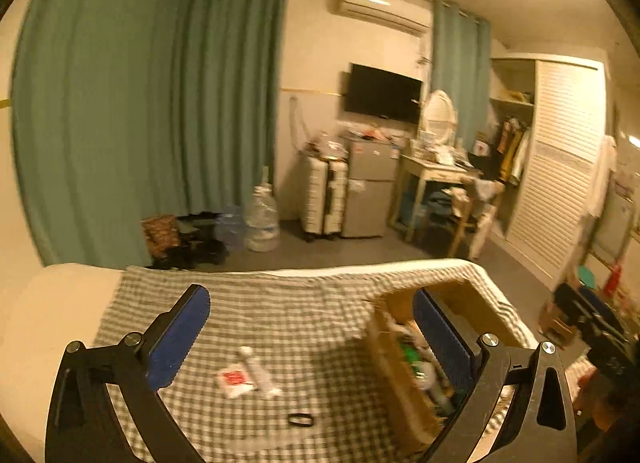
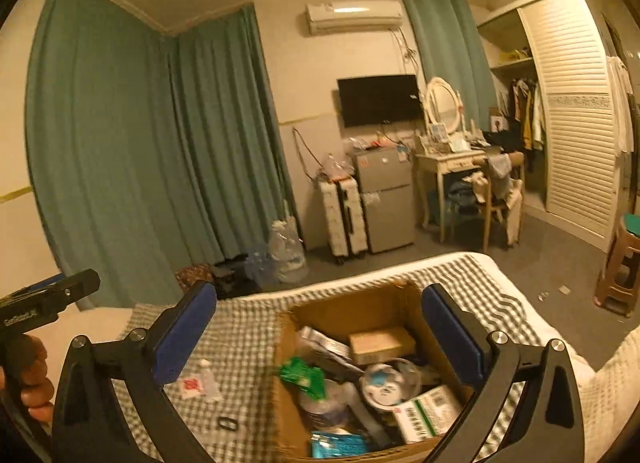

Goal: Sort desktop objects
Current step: 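Move both open tools back over the remaining items on the bed, then grasp the red-white sachet with left tool while right tool grasps the white ointment tube, then lift the sachet with left tool while right tool lifts the ointment tube toward box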

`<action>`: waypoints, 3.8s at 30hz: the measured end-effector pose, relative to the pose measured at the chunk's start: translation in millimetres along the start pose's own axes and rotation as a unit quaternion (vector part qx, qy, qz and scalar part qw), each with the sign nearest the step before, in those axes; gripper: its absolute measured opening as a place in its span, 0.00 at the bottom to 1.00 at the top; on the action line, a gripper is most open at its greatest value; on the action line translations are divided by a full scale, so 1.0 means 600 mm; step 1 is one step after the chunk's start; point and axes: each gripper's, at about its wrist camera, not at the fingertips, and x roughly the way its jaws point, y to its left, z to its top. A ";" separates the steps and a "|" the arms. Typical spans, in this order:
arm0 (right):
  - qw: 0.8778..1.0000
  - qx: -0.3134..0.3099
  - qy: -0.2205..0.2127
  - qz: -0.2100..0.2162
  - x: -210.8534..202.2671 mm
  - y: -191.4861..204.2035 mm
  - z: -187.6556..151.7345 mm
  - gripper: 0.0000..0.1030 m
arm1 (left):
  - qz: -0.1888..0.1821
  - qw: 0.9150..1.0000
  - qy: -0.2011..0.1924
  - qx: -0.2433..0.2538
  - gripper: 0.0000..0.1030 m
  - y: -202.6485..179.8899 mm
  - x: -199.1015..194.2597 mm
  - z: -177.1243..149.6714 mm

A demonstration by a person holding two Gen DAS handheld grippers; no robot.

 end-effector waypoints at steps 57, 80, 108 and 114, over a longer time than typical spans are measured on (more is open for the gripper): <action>0.907 -0.226 0.320 0.157 0.488 0.303 -0.419 0.60 | 0.068 0.950 0.298 -0.056 1.00 0.271 0.444 -0.308; 0.936 -0.182 0.291 0.080 0.470 0.235 -0.354 0.32 | -0.006 0.953 0.304 -0.005 0.09 0.202 0.467 -0.344; 0.957 -0.154 0.226 0.097 0.352 0.228 -0.260 0.03 | -0.026 0.990 0.139 -0.021 0.05 0.197 0.260 -0.157; 0.964 -0.150 0.197 0.099 0.305 0.233 -0.221 0.03 | -0.025 0.994 0.104 -0.025 0.05 0.200 0.203 -0.126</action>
